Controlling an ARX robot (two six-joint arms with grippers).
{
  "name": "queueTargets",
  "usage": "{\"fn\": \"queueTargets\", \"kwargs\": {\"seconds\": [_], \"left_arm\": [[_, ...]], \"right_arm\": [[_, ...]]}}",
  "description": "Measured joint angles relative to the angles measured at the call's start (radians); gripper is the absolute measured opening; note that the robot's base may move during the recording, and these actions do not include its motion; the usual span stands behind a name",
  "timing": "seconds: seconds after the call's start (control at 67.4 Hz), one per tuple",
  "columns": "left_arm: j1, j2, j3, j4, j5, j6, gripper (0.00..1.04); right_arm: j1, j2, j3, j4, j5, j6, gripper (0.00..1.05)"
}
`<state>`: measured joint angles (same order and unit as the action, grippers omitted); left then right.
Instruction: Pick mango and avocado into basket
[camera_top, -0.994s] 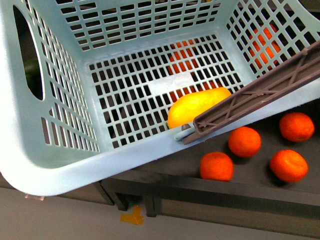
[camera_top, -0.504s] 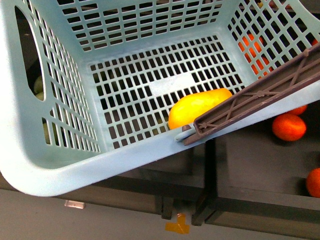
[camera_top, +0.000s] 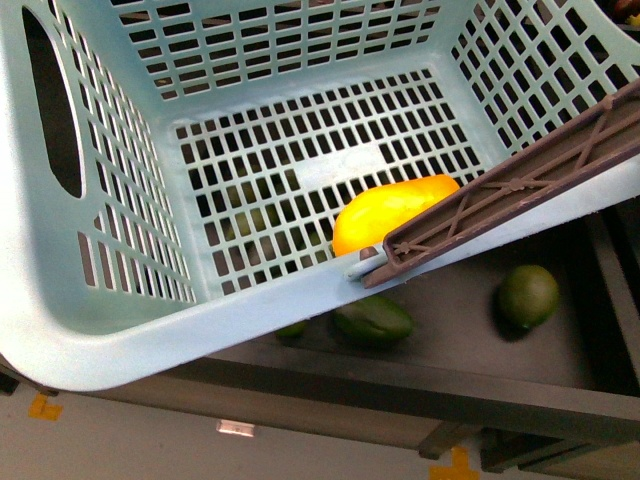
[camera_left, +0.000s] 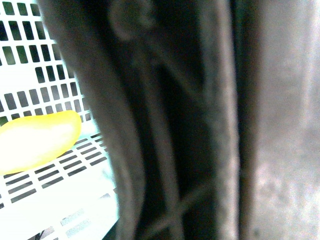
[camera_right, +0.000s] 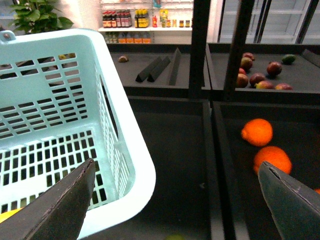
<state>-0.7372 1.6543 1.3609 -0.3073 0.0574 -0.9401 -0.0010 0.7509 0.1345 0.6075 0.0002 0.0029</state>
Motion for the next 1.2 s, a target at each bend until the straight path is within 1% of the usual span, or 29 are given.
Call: {"fn": "queueTargets", "kwargs": {"seconds": [0.564, 0.771, 0.816, 0.846, 0.86, 0.89, 0.905, 0.935, 0.979, 1.024, 1.127, 1.172, 1.202], "left_arm": [[0.002, 0.0, 0.0, 0.0, 0.001, 0.001, 0.13], [0.015, 0.0, 0.0, 0.0, -0.027, 0.009, 0.13], [0.013, 0.0, 0.0, 0.0, -0.024, 0.012, 0.13], [0.013, 0.001, 0.0, 0.0, -0.019, 0.011, 0.13], [0.013, 0.001, 0.0, 0.0, -0.015, 0.007, 0.13], [0.012, 0.001, 0.0, 0.0, -0.01, 0.003, 0.13], [0.011, 0.001, 0.0, 0.0, -0.005, 0.001, 0.13], [0.008, 0.001, 0.0, 0.0, -0.002, 0.0, 0.13], [0.006, 0.001, 0.0, 0.0, 0.0, 0.0, 0.13], [0.004, 0.001, 0.0, 0.0, 0.003, 0.001, 0.13], [-0.001, 0.001, 0.0, 0.0, 0.012, 0.0, 0.13], [-0.002, 0.001, 0.0, 0.0, 0.015, 0.0, 0.13], [-0.002, 0.001, 0.0, 0.0, 0.015, -0.001, 0.13]], "right_arm": [[0.0, 0.001, -0.001, 0.0, -0.002, 0.0, 0.96], [0.0, 0.0, -0.001, 0.0, -0.003, 0.0, 0.96], [0.012, -0.01, 0.032, -0.117, 0.075, 0.062, 0.96], [0.012, -0.011, 0.072, -0.235, 0.117, 0.121, 0.96], [0.006, -0.01, 0.092, -0.288, 0.131, 0.142, 0.96], [-0.006, -0.006, 0.113, -0.346, 0.135, 0.188, 0.96], [-0.025, 0.002, 0.136, -0.404, 0.127, 0.224, 0.96], [-0.051, 0.013, 0.151, -0.438, 0.104, 0.247, 0.96], [-0.09, 0.033, 0.161, -0.441, 0.057, 0.269, 0.96], [-0.156, 0.072, 0.172, -0.411, -0.027, 0.27, 0.96], [-0.278, 0.167, 0.186, -0.326, -0.191, 0.245, 0.96], [-0.355, 0.249, 0.194, -0.264, -0.29, 0.213, 0.96], [-0.385, 0.287, 0.198, -0.237, -0.325, 0.202, 0.96]]}}
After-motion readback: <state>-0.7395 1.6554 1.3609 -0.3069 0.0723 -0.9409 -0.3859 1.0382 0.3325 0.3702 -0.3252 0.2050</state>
